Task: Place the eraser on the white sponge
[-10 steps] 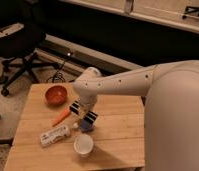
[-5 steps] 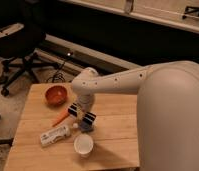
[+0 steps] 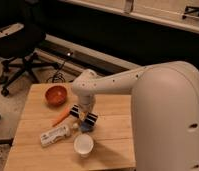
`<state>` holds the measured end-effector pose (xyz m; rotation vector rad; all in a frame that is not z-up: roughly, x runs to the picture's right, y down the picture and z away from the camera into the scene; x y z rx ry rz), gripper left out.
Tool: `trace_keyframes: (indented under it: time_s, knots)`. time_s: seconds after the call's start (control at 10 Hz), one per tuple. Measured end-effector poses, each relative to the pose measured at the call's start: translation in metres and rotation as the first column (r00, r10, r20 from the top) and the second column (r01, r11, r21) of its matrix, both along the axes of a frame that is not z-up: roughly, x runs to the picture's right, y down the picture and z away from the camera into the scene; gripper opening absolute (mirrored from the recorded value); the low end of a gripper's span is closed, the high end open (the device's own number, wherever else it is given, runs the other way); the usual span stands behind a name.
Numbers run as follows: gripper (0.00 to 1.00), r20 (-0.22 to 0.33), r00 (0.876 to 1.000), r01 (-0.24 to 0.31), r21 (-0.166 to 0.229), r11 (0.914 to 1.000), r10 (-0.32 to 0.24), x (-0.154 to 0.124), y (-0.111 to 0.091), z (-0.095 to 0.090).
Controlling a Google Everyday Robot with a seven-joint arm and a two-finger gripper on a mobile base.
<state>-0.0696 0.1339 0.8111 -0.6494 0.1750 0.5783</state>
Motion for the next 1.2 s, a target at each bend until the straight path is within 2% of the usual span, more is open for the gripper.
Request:
trace_keyframes:
  time_s: [0.3, 0.7, 1.2]
  knots:
    - [0.0, -0.027, 0.998, 0.049, 0.003, 0.9988, -0.049, 0.002, 0.005, 0.007]
    - [0.0, -0.066, 0.996, 0.054, 0.0, 0.9985, -0.054, 0.013, 0.005, 0.014]
    - [0.02, -0.066, 0.994, 0.084, -0.033, 0.9959, -0.087, 0.017, 0.014, 0.015]
